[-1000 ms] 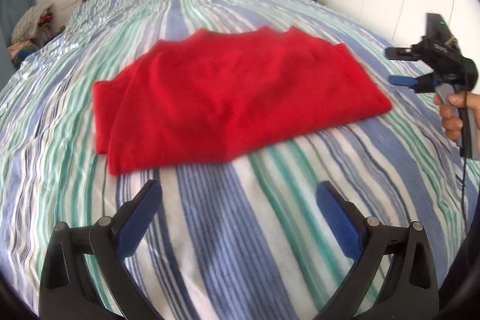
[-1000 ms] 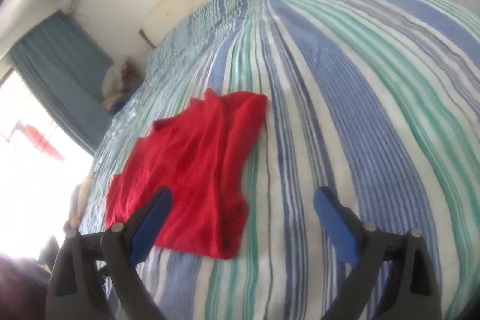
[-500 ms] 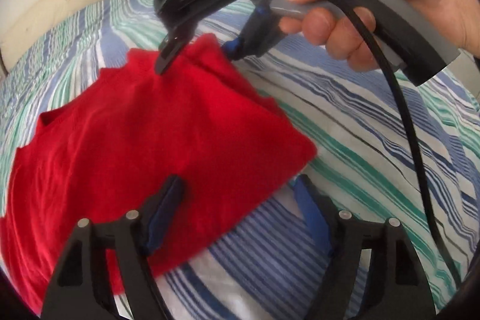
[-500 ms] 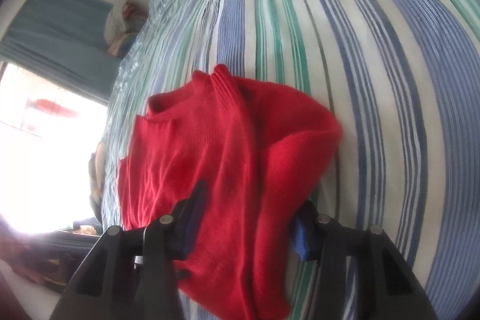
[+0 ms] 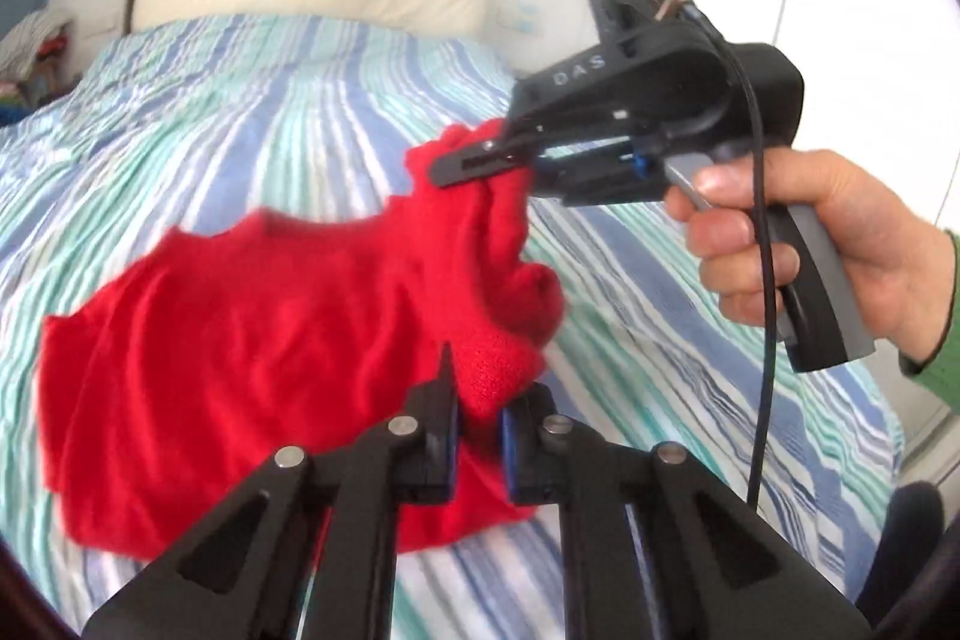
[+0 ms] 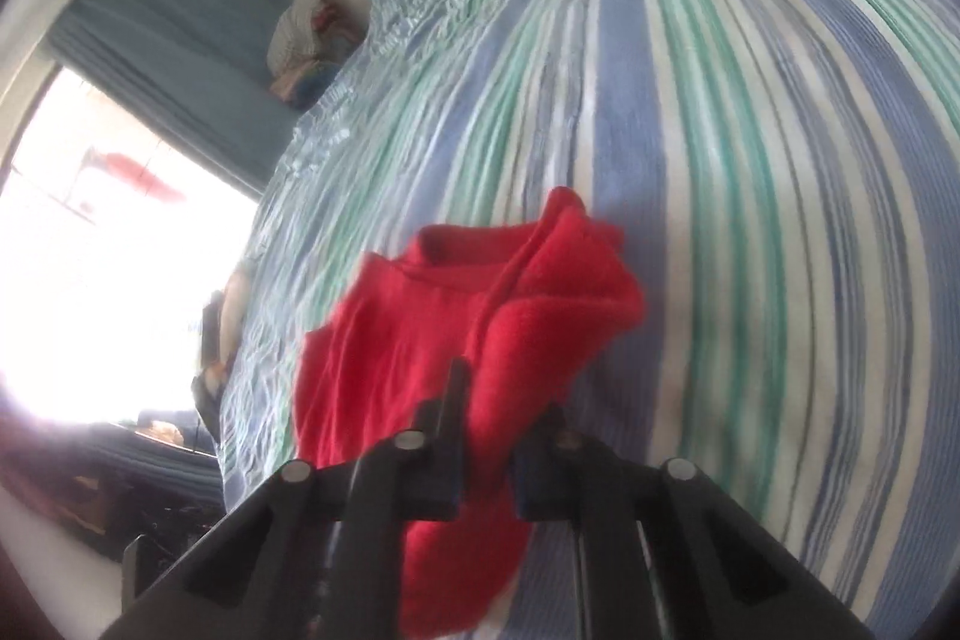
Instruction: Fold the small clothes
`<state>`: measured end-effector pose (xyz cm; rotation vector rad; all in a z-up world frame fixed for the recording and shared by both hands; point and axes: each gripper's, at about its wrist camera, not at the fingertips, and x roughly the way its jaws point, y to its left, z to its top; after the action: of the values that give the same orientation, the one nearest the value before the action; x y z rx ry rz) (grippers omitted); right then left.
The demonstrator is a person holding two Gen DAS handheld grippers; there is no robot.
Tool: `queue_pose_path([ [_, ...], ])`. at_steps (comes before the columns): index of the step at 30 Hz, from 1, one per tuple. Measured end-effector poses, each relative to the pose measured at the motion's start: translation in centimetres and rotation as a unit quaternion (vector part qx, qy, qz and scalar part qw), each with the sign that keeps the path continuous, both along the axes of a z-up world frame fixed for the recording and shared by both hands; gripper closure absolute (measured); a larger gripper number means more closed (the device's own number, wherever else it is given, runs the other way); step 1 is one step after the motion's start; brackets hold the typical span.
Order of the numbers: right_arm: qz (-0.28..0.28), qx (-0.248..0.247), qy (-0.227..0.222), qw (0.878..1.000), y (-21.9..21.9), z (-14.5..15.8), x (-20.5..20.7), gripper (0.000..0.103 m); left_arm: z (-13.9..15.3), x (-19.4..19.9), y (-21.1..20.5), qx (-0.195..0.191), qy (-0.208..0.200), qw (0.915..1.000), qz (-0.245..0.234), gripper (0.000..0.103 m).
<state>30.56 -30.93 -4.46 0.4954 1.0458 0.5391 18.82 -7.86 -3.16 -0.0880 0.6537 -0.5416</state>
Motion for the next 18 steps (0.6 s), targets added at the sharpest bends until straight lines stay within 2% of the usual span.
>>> queue_pose_path([
  [3, 0.043, -0.003, -0.025, 0.999, 6.7, 1.9, 1.0, 0.092, 0.0, 0.4, 6.8, -0.031, 0.033, 0.9974, 0.056, 0.094],
  [5, 0.069, -0.009, -0.035, 0.997, 11.5, 2.1, 1.6, 0.092, -0.9, 1.0, 10.7, -0.038, 0.053, 0.9934, 0.094, 0.094],
  [10, 0.103, -0.040, -0.026, 0.993, 21.8, -1.1, 3.6, 0.092, -4.9, 2.3, 15.7, -0.035, 0.103, 0.9807, 0.162, 0.091],
  [11, 0.106, -0.041, -0.020, 0.993, 23.3, -2.1, 4.0, 0.091, -6.0, 2.7, 15.8, -0.026, 0.123, 0.9769, 0.173, 0.080],
  [12, 0.111, -0.036, -0.013, 0.993, 24.5, -3.3, 4.1, 0.084, -7.0, 3.4, 16.2, -0.019, 0.143, 0.9728, 0.181, 0.056],
  [13, 0.116, -0.030, -0.001, 0.993, 25.6, -4.5, 4.4, 0.080, -7.6, 3.1, 17.0, -0.022, 0.155, 0.9695, 0.188, 0.042],
  [14, 0.115, -0.015, 0.012, 0.993, 26.1, -5.4, 4.5, 0.063, -7.7, 2.6, 17.9, -0.036, 0.154, 0.9678, 0.196, 0.030],
  [15, 0.105, 0.005, 0.019, 0.994, 26.0, -6.0, 4.4, 0.052, -7.7, 2.2, 19.1, -0.051, 0.147, 0.9672, 0.200, 0.027],
  [18, 0.071, 0.080, -0.004, 0.994, 23.5, -5.1, 3.4, 0.051, -6.6, 1.0, 20.6, -0.081, 0.129, 0.9683, 0.198, 0.019],
])
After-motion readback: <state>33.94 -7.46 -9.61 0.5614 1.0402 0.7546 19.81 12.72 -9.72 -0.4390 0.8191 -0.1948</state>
